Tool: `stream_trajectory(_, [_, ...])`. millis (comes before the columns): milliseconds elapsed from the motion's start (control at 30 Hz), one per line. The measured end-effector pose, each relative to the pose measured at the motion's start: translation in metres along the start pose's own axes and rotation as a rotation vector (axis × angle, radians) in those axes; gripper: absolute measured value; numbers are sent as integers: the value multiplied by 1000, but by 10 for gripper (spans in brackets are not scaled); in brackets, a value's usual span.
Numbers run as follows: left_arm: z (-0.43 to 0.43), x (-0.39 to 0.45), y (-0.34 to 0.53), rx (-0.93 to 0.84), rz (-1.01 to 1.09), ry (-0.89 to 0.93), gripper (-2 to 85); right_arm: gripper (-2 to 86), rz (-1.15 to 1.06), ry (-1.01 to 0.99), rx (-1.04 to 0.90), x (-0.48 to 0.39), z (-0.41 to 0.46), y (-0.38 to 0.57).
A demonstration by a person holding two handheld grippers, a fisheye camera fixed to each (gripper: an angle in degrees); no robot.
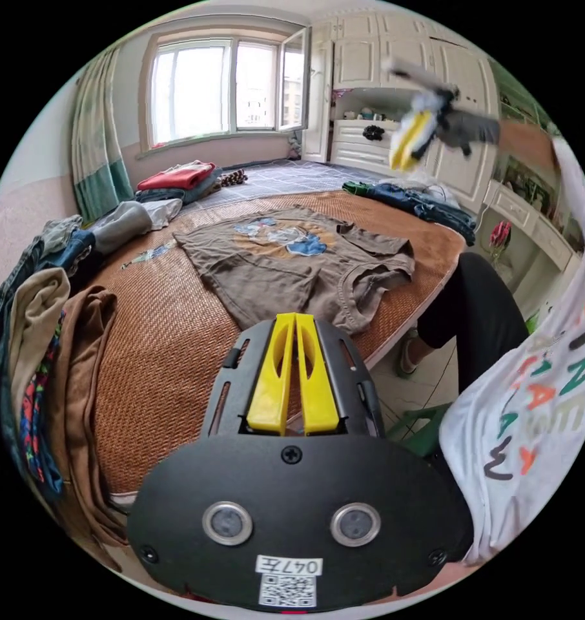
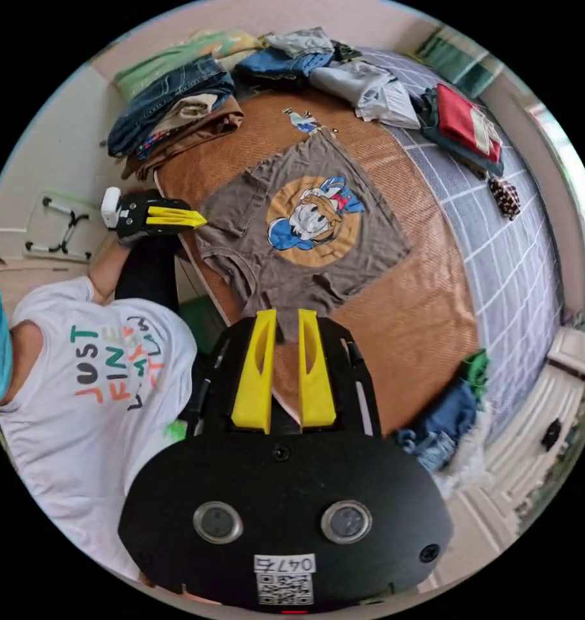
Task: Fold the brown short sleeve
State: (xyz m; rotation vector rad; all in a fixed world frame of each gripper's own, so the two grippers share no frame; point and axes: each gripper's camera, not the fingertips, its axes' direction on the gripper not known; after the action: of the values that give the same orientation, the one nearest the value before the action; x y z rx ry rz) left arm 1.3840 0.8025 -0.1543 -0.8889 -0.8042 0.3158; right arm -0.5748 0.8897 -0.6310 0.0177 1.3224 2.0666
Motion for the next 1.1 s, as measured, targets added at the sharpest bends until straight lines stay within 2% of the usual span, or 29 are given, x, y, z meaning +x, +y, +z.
stream_trajectory(33, [4, 11, -3, -5, 26, -23, -8, 15, -17, 46, -119, 8, -37, -20])
stream_trajectory(100, [9, 26, -7, 1, 52, -51, -8, 11, -43, 142, -216, 13, -81, -46])
stream_trajectory(167, [11, 42, -13, 26, 70, -71, -8, 8, -61, 168, -200, 16, -107, -66])
stream_trajectory(267, [5, 57, -13, 102, 81, -80, -5, 8, -133, 55, 12, 15, -101, -72])
stream_trajectory(367, [-8, 75, -7, 183, 148, -136, 5, 10, -222, -50, 247, 6, -28, -26])
stream_trajectory(467, [-23, 87, -10, 226, 187, -188, 48, 13, -160, -107, 431, 3, 77, 67])
stream_trajectory(500, [-26, 89, -13, 225, 202, -175, 60, 15, -76, -131, 498, 9, 112, 112])
stream_trajectory(533, [-28, 92, -19, 204, 261, -137, 83, 17, 15, -163, 570, 17, 140, 162])
stream_trajectory(633, [-5, 99, -42, 46, 443, -110, 118, 24, 246, -171, 603, 24, 197, 275])
stream_trajectory(733, [43, 99, -64, -135, 604, -134, 135, 31, 358, -144, 655, 9, 235, 354])
stream_trajectory(833, [82, 90, -84, -208, 650, -59, 140, 44, 317, -103, 648, -4, 255, 381])
stream_trajectory(967, [128, 81, -96, -264, 709, -85, 132, 68, 207, 39, 633, -20, 266, 390])
stream_trajectory(1100, [157, 61, -104, -299, 709, -49, 117, 90, 10, 151, 605, -29, 283, 391])
